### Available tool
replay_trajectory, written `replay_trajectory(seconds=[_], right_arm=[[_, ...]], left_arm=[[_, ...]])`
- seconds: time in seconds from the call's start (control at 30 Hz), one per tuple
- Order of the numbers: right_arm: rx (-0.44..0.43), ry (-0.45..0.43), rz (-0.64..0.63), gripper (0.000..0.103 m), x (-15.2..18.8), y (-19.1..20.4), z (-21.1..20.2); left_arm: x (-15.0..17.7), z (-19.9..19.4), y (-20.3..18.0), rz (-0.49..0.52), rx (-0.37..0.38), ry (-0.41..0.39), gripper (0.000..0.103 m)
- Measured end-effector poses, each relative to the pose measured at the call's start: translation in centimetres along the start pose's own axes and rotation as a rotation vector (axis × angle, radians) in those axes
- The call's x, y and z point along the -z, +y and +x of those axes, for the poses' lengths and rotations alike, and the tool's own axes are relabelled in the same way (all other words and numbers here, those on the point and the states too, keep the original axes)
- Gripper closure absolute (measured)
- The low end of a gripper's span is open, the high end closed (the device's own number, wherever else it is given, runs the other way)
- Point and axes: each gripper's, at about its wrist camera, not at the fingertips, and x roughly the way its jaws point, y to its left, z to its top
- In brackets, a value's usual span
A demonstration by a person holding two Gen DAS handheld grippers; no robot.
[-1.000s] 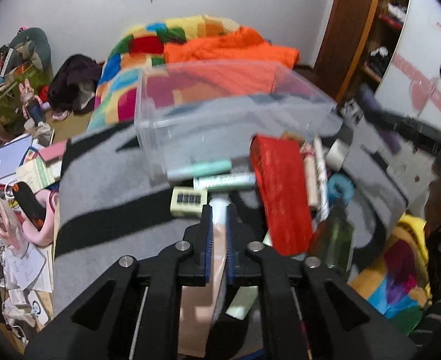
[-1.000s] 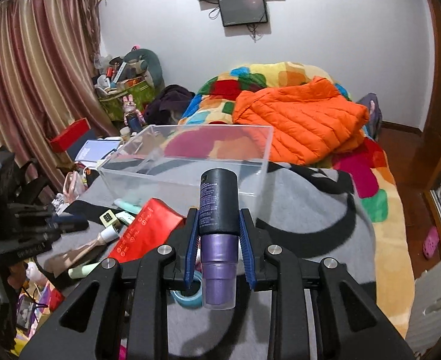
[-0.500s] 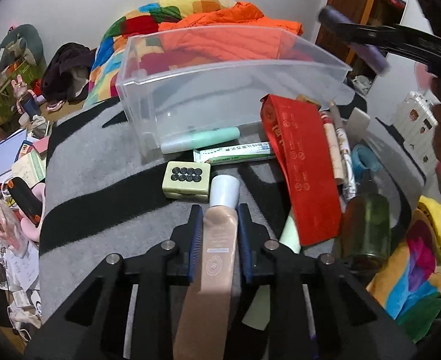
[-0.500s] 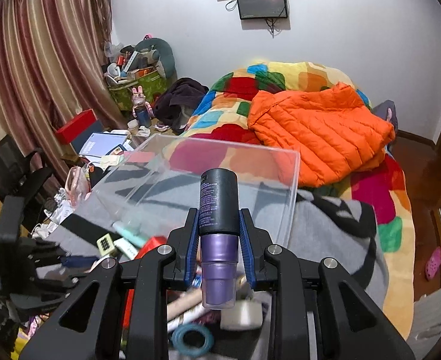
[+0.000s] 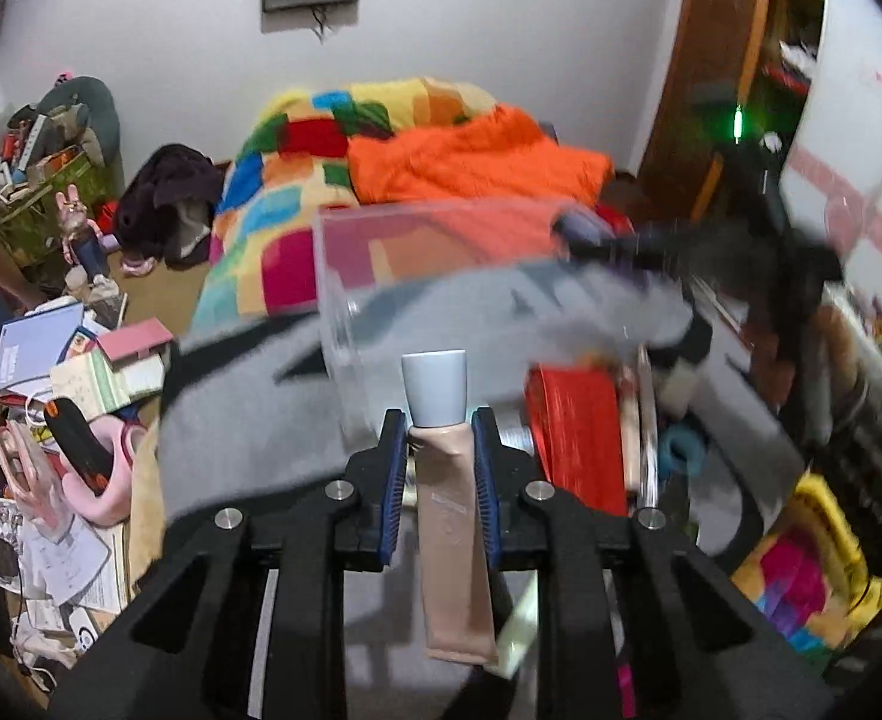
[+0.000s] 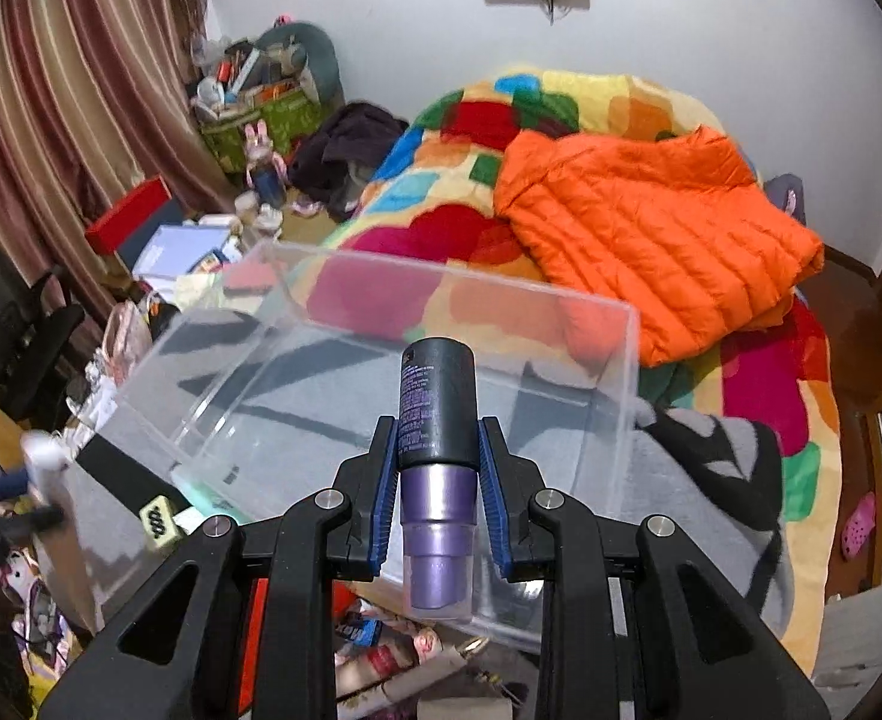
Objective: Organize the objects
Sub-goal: 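Carry the tube and bottle into the clear plastic box and open both tools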
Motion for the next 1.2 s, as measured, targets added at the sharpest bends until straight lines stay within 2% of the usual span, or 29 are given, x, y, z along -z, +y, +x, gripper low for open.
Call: replay_trajectory(seconds=[0.1, 0.23, 0.33, 0.53, 0.77, 0.9, 1.03, 1.2], right_arm=[[0.012, 0.029, -0.019, 0.08, 0.2, 0.3, 1.1], [0.017, 0.056, -0.043, 0.08, 0.4, 0.7, 2.1], [0.014, 0.074, -0.053, 0.08, 0.4, 1.0, 2.6], [-0.014, 0.099, -0.035, 0.08, 0.4, 0.6, 3.0], [-0.026, 0.069, -0.039, 0.079, 0.7, 0.6, 1.1], [-0.048, 0.019, -0.024, 0.078, 1.0, 0.4, -1.0], [-0.053, -0.035, -0.02, 0.07, 2.0, 0.2, -3.5], [-0.037, -0.085, -0.03, 0.06, 4.1, 0.3, -6.3]], left_arm=[[-1.8, 0.4, 0.9, -0.021, 0.009, -0.006, 0.082], [-4.0, 2.2, 1.5, -0.027, 0.003, 0.028, 0.084], [-5.2, 4.3, 1.5, -0.024, -0.015, 0.073, 0.084], [-6.4, 7.9, 1.3, -0.026, 0.005, 0.171, 0.084], [-7.0, 4.6, -0.2, 0.031, 0.018, 0.071, 0.081], [-6.4, 2.5, -0.4, 0.041, 0.005, 0.031, 0.071], [-5.0, 1.2, 0.1, 0.022, -0.001, 0.005, 0.057], [-2.6, 0.9, 0.7, 0.003, -0.017, 0.016, 0.052]])
